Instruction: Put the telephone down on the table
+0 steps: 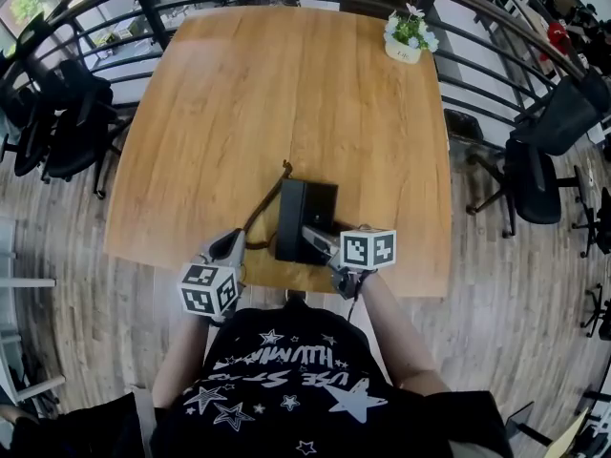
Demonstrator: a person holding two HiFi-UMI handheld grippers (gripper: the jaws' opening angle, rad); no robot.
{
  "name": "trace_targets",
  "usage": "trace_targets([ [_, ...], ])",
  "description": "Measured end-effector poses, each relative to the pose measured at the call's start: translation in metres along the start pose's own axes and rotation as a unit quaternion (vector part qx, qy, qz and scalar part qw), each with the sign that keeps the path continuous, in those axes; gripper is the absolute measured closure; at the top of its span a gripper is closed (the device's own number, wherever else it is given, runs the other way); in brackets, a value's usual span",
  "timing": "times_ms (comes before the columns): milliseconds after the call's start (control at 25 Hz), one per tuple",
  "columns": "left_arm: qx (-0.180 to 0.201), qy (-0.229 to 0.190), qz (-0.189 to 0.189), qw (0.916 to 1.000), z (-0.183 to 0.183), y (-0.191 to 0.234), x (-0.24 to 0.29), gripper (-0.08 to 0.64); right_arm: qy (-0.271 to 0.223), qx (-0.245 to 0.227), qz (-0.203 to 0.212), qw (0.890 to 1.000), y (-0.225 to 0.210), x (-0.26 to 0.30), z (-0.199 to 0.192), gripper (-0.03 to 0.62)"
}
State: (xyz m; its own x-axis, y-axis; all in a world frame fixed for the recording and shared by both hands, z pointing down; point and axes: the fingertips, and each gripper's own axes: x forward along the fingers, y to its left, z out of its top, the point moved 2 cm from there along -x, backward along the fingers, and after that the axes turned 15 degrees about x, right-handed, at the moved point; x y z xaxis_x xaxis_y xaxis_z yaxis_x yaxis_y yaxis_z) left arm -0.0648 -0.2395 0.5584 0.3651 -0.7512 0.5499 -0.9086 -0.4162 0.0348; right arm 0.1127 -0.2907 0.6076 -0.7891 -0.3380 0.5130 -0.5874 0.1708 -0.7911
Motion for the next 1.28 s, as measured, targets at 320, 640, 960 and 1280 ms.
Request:
trace_targets([
  [320, -0.001, 0.000, -0.004, 1.0000, 0.001, -0.005, 0.006, 0.558, 0.007, -0.050, -0.018, 0.999, -0.003, -0.002, 0.004, 0.280],
  [640, 0.001, -0.010, -0.007, 0.9999, 0.006, 0.001, -0.001, 0.558, -0.021, -0.039, -0.035, 0.998, -0.002, -0.011, 0.006, 0.308],
  [960, 0.003, -0.019, -0.013, 0.9997, 0.001, 0.009, -0.026, 0.558, -0.093, -0.024, -0.049, 0.994, 0.007, -0.040, 0.015, 0.333],
  [1280, 0.011, -0.032, -0.025, 0.9991, -0.008, 0.015, -0.053, 0.557, -0.165, -0.029, -0.077, 0.983, 0.022, -0.061, -0.003, 0.360],
])
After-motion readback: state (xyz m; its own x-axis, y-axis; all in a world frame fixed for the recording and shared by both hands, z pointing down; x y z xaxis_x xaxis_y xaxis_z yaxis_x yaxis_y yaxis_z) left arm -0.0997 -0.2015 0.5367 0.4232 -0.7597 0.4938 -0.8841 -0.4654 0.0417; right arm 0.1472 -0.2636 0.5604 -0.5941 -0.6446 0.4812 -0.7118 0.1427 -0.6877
